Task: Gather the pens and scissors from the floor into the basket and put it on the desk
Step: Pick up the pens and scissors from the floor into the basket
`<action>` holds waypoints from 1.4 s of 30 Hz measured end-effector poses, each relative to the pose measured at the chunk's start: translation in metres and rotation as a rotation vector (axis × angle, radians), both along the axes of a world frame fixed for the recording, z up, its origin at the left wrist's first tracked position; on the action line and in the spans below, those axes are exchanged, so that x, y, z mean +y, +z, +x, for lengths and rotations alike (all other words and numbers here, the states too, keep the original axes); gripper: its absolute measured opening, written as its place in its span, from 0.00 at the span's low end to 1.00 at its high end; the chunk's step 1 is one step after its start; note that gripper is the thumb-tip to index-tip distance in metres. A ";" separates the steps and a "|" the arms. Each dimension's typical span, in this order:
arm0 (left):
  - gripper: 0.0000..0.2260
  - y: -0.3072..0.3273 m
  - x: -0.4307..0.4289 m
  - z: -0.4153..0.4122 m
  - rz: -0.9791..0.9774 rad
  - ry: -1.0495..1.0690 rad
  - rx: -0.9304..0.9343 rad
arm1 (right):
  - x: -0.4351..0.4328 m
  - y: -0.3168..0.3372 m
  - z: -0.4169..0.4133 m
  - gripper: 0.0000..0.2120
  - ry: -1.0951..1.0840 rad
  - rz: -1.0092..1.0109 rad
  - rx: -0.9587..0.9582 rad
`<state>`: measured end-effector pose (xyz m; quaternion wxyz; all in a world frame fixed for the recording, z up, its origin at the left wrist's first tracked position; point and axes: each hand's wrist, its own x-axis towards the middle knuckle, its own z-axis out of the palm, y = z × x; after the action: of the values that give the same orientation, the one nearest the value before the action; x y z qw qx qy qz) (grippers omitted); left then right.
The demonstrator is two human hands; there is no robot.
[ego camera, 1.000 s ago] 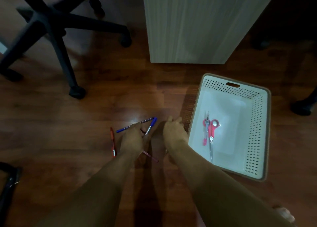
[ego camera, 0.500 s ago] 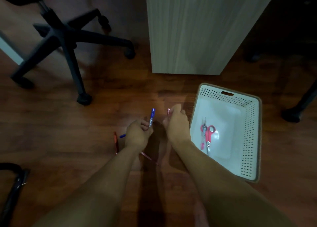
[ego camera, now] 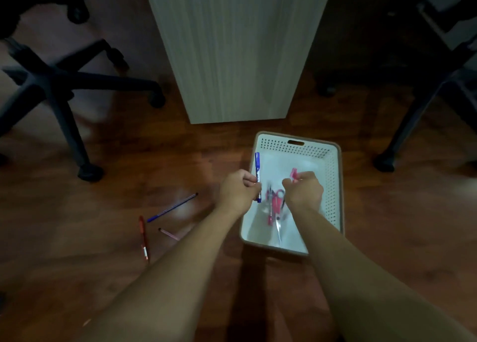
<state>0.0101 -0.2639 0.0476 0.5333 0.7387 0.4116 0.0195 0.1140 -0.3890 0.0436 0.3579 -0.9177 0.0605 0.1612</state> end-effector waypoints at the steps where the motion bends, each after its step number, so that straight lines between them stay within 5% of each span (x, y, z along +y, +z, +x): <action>1: 0.05 -0.001 -0.005 0.003 -0.013 -0.026 0.026 | -0.010 -0.008 0.001 0.11 0.033 -0.037 0.027; 7: 0.07 -0.018 -0.041 0.019 0.008 -0.148 0.186 | -0.058 -0.049 -0.003 0.12 0.143 -0.220 0.167; 16: 0.06 -0.041 -0.057 0.019 0.100 -0.292 0.342 | -0.075 -0.055 0.000 0.21 0.129 -0.188 0.155; 20: 0.13 -0.035 -0.053 0.021 0.132 -0.316 0.352 | -0.066 -0.040 0.002 0.16 0.142 -0.155 0.150; 26: 0.11 -0.012 -0.025 0.015 0.021 -0.087 0.137 | -0.022 -0.017 -0.005 0.09 0.087 0.011 0.057; 32: 0.15 0.004 0.043 -0.021 0.317 0.082 0.031 | 0.046 0.004 -0.032 0.13 0.272 0.086 -0.108; 37: 0.15 -0.021 0.102 -0.083 0.348 0.299 0.117 | 0.097 0.008 -0.084 0.12 0.532 0.104 -0.113; 42: 0.05 -0.045 0.124 -0.154 0.316 0.442 0.282 | 0.119 -0.013 -0.137 0.15 0.868 -0.090 0.065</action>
<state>-0.1443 -0.1395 0.0028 0.3323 0.7005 0.6242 0.0963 -0.0233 -0.2699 0.0307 0.2147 -0.8673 -0.3126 0.3225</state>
